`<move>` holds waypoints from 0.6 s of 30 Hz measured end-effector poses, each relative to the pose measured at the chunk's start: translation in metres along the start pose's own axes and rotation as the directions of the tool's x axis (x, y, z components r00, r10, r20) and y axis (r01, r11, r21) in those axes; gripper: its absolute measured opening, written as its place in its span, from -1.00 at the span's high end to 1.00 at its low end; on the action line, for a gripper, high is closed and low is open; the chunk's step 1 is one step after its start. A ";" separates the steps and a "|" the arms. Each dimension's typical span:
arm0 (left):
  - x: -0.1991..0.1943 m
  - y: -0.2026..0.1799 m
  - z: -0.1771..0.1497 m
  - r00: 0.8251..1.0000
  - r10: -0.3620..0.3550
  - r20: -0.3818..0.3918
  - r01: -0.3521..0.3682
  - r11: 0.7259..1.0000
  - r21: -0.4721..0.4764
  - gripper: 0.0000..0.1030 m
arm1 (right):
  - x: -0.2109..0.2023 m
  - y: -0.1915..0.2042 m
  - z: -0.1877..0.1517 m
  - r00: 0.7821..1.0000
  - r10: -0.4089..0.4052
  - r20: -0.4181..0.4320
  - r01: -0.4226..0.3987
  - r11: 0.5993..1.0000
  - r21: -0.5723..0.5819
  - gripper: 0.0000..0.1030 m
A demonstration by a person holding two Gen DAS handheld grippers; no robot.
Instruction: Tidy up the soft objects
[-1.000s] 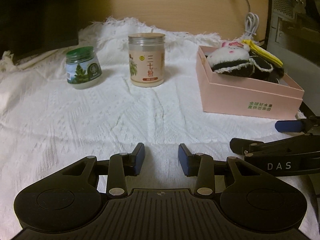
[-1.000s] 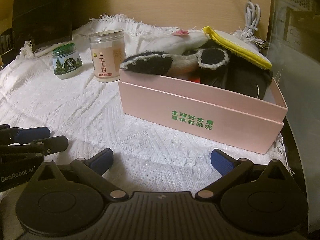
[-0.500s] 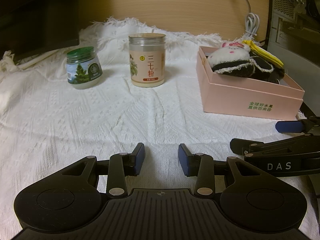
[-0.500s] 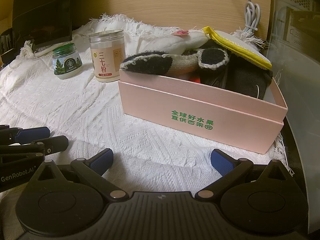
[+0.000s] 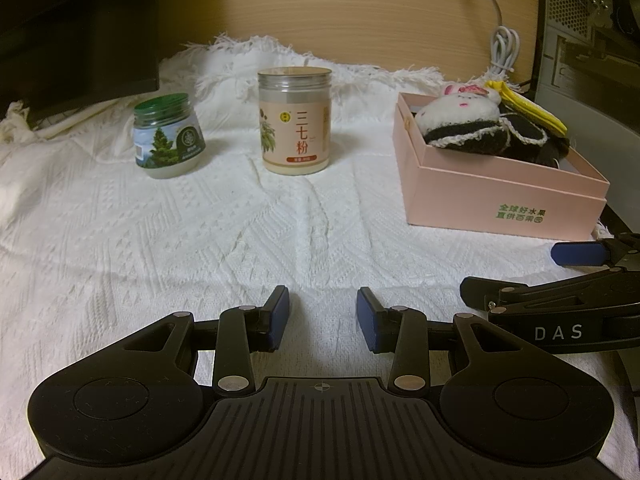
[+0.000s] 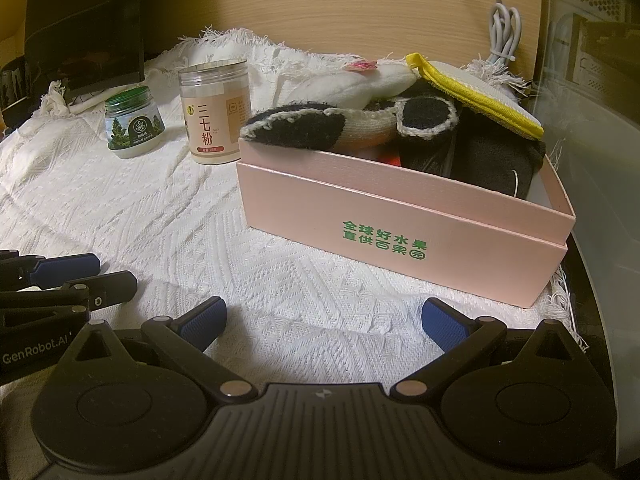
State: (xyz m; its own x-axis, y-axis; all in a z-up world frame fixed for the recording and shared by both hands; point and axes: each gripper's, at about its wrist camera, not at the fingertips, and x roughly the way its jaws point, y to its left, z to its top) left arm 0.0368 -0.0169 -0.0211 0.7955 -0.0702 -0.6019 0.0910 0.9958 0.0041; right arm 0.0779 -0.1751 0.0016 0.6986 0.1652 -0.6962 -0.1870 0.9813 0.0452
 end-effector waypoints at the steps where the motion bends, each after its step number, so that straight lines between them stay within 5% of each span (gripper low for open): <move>1: 0.000 0.000 0.000 1.000 0.000 0.000 0.000 1.000 0.000 0.18 | 0.000 0.000 0.000 1.000 0.000 0.000 0.000 1.000 0.000 -1.00; 18: 0.000 0.000 0.001 1.000 -0.001 0.000 0.001 1.000 -0.002 0.18 | 0.000 0.000 0.000 1.000 0.000 0.000 0.000 1.000 -0.001 -1.00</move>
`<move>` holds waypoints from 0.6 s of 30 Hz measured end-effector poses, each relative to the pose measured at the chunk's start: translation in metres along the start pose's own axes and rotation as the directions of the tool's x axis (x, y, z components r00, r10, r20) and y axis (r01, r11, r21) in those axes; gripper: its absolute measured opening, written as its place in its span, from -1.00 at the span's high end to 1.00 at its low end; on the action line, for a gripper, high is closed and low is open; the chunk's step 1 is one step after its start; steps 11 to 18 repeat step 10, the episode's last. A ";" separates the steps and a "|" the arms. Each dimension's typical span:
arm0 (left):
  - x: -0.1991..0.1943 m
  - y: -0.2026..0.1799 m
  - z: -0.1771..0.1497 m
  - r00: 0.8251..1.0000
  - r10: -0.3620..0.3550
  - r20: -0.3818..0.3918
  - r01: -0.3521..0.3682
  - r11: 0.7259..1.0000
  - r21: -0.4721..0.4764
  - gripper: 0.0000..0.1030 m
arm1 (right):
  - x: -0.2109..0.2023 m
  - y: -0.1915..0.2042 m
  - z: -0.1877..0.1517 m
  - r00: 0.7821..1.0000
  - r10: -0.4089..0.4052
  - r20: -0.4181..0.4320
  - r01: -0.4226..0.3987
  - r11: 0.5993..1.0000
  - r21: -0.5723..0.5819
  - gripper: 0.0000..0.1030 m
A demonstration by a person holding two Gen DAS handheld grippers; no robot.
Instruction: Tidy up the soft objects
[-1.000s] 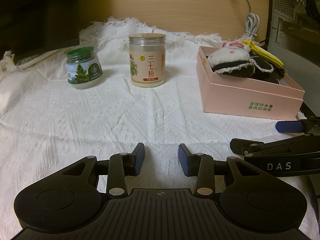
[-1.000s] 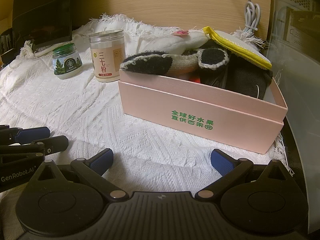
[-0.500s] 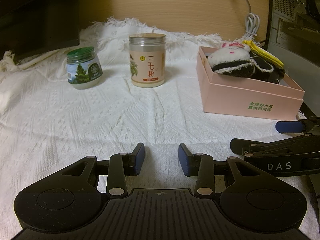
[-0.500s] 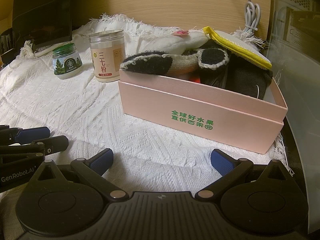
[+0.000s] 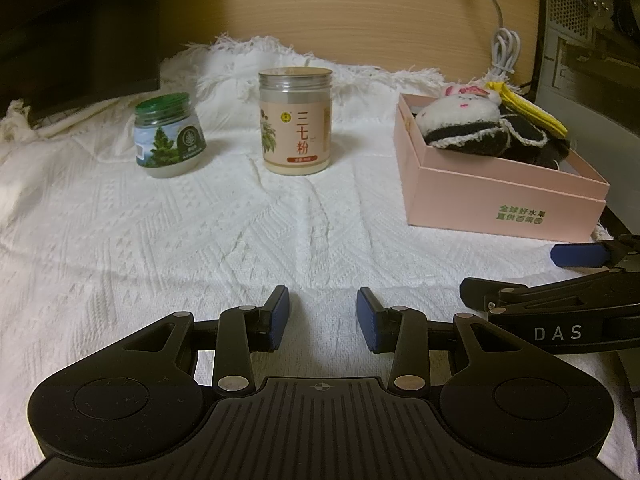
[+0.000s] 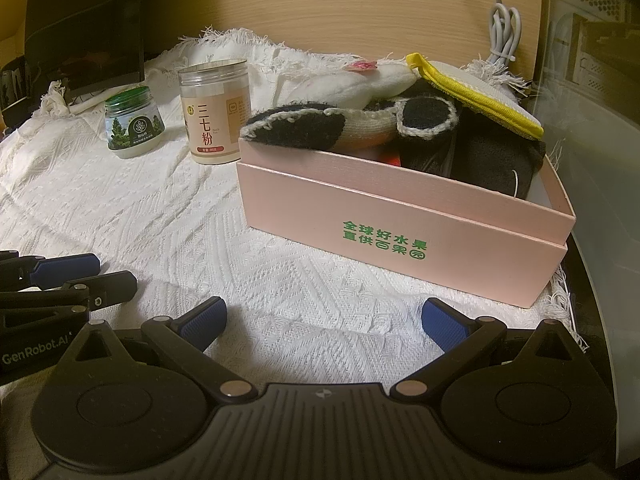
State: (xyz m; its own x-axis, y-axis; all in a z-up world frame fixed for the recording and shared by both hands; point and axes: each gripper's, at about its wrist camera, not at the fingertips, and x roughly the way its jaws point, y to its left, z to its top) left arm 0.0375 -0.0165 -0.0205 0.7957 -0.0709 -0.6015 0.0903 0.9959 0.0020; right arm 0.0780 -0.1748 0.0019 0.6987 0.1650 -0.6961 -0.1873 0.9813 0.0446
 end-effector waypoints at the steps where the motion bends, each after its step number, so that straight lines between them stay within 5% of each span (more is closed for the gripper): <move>1: 0.000 0.000 0.000 1.000 0.001 0.000 -0.001 1.000 -0.001 0.18 | 0.000 0.000 0.000 1.000 0.000 0.000 0.000 1.000 0.000 -1.00; 18: 0.000 -0.001 0.000 1.000 0.000 0.001 0.000 1.000 -0.003 0.19 | 0.000 0.000 0.000 1.000 0.000 0.000 0.000 1.000 0.001 -1.00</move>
